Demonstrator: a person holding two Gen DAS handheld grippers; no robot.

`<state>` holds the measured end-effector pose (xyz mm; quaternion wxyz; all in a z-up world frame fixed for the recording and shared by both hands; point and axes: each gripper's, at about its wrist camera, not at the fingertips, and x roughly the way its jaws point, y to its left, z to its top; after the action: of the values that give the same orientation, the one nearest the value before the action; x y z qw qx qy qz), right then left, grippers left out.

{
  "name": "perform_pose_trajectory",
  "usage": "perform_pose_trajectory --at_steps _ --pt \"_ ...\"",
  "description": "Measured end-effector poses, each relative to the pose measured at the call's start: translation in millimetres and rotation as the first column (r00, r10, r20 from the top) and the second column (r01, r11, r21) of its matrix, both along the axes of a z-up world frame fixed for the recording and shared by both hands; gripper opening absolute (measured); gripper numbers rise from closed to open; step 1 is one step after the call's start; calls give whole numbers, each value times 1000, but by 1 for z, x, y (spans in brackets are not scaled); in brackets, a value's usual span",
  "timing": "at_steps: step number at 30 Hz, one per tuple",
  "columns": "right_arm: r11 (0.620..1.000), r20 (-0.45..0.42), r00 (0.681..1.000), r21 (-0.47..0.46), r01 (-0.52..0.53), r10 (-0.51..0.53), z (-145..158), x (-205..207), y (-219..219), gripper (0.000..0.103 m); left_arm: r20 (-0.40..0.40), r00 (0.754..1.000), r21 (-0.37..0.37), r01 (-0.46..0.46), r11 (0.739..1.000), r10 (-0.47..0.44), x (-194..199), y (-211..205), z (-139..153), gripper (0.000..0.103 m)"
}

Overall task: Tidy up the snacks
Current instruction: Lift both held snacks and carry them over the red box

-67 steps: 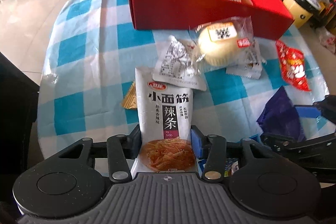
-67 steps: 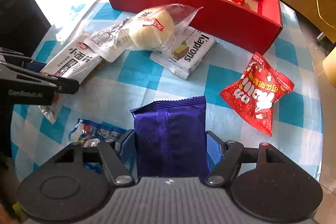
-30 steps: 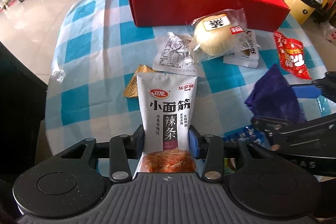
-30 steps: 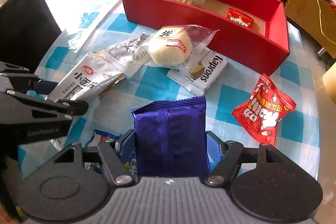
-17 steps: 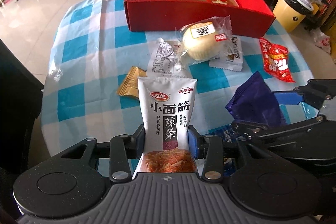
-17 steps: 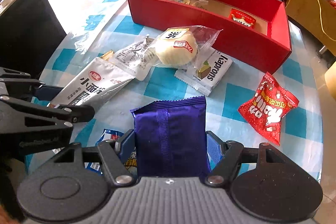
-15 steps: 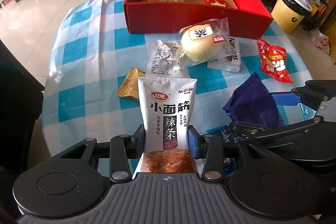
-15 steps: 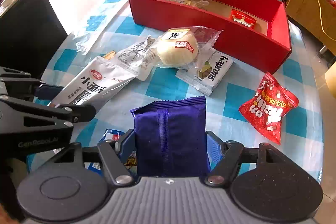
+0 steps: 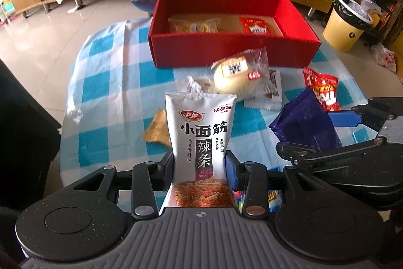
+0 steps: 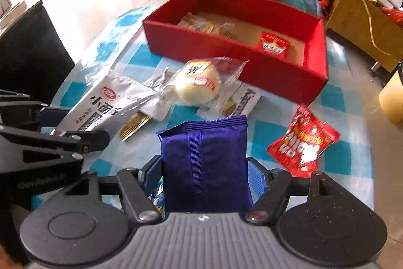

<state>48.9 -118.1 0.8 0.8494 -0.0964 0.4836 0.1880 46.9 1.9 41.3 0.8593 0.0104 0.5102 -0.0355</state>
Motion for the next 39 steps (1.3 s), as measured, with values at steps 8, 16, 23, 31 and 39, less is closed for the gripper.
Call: perform_pose_trajectory --at_steps 8,16,23,31,39 --pt "997 22 998 33 63 -64 13 19 -14 67 37 999 24 0 1000 -1 18 -4 8 49" --pt "992 50 992 57 116 -118 27 41 -26 67 78 997 23 10 1000 -12 41 -12 21 49" --pt "987 77 986 80 142 -148 41 64 -32 67 110 994 11 7 1000 -9 62 -17 31 49" --pt "985 94 983 85 151 -158 48 101 -29 67 143 990 29 2 1000 -7 93 -25 37 49" --pt "979 99 977 96 182 -191 46 151 -27 67 152 988 31 -23 999 18 139 -25 32 49"
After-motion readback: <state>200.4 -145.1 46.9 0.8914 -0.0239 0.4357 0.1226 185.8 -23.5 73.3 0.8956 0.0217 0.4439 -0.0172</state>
